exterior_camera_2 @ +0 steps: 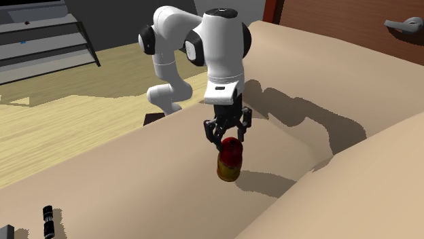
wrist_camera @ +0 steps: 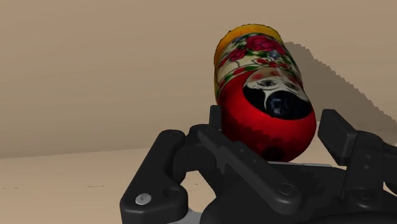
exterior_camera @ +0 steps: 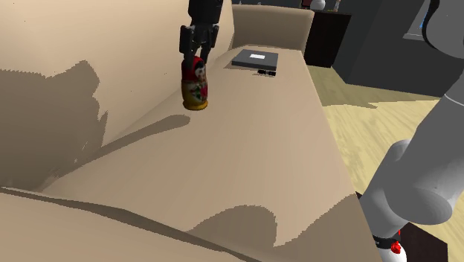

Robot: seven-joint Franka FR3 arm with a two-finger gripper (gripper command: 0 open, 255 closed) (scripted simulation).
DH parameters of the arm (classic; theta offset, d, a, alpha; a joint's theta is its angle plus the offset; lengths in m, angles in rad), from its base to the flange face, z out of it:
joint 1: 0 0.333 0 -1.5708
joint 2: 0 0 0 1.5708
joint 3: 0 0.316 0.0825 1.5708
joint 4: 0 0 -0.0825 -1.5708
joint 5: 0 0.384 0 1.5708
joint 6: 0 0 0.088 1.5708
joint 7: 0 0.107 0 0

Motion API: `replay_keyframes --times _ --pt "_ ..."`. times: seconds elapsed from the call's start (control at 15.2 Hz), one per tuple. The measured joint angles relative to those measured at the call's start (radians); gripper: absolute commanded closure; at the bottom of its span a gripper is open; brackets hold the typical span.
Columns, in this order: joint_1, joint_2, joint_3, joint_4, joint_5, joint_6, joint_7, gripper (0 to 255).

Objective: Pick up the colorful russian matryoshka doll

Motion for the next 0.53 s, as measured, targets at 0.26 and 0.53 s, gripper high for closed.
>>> replay_keyframes --times 0.26,0.53 --pt "0.001 0.019 0.002 0.079 -0.006 -0.06 0.003 255" --pt "0.005 0.044 0.006 0.166 -0.014 -0.123 0.009 255"
